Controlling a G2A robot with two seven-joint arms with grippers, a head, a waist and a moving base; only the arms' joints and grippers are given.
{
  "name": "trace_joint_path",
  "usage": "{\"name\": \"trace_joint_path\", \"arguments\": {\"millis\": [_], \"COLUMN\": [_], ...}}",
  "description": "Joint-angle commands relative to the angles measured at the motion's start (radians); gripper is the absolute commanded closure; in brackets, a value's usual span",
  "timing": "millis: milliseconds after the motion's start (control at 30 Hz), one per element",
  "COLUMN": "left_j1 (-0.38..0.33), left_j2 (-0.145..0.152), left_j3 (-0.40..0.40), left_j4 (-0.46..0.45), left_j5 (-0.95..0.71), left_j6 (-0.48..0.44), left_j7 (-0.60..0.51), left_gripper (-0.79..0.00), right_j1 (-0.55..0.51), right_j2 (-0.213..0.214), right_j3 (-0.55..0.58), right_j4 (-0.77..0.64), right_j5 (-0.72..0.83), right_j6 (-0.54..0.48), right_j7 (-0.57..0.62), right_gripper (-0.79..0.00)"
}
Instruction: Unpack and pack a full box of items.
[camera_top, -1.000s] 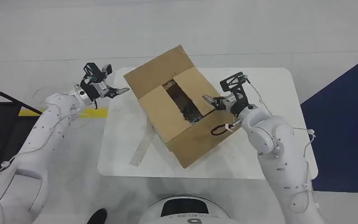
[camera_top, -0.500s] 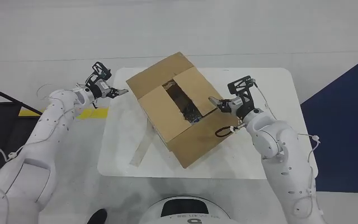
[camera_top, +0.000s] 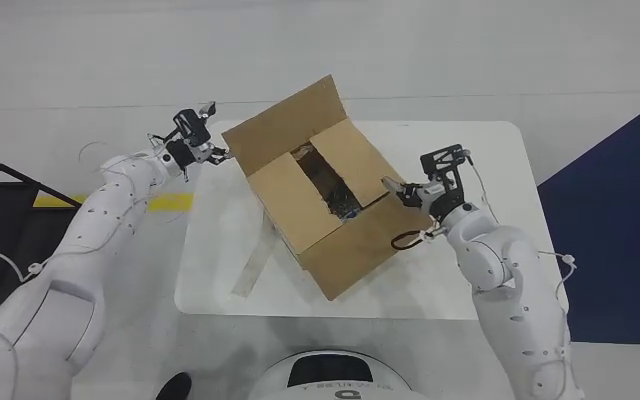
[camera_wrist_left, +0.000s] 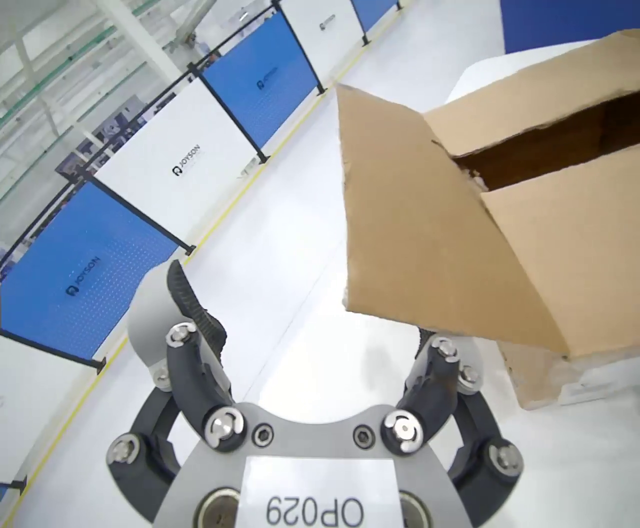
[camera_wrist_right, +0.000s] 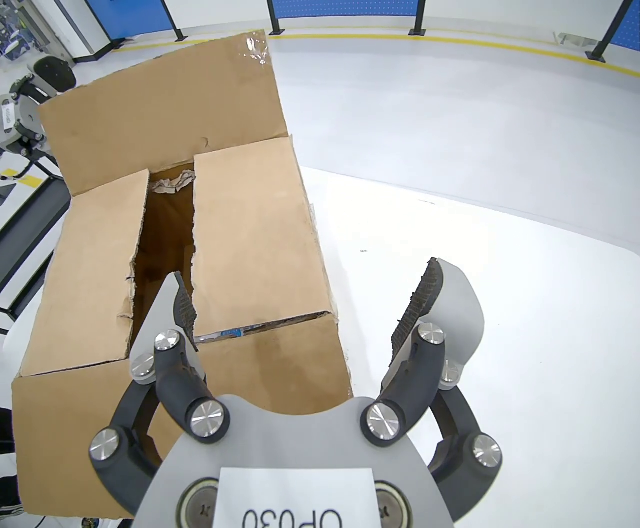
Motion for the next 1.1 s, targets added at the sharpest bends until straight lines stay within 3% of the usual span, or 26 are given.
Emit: {"name": "trace_joint_path", "arguments": {"millis": [0,167,333,633,767,900,1067], "left_j1": [0.005,0.025,0.018,-0.003,-0.003,-0.004,-0.004], "left_j2": [0.001,-0.008,-0.016,-0.020,-0.019,-0.019,-0.019], "left_j3": [0.010,0.059,0.081,0.067,0.071,0.072,0.072], "left_j4": [-0.042,-0.140,-0.150,-0.126,-0.137,-0.138,-0.138], "left_j5": [0.027,0.094,0.126,0.115,0.130,0.135,0.135], "left_j6": [-0.036,-0.104,-0.137,-0.157,-0.177,-0.182,-0.182], "left_j7": [-0.022,-0.055,-0.071,-0.054,-0.038,-0.037,-0.037], "left_gripper": [-0.785,-0.785,-0.785,-0.785,-0.785,-0.785,-0.785], "right_j1": [-0.002,-0.015,-0.047,-0.050,-0.072,-0.055,0.020], "right_j2": [0.001,0.003,0.007,0.008,0.013,0.029,0.047], "right_j3": [0.010,0.059,0.102,0.100,0.182,0.250,0.236], "right_j4": [0.009,0.051,0.079,0.079,0.159,0.301,0.454], "right_j5": [0.035,0.172,0.351,0.351,0.459,0.570,0.815], "right_j6": [-0.007,-0.049,-0.163,-0.162,-0.144,-0.170,-0.273], "right_j7": [-0.002,-0.026,-0.038,-0.043,-0.047,0.128,0.473], "right_gripper": [-0.785,-0.785,-0.785,-0.785,-0.785,-0.785,-0.785]}}
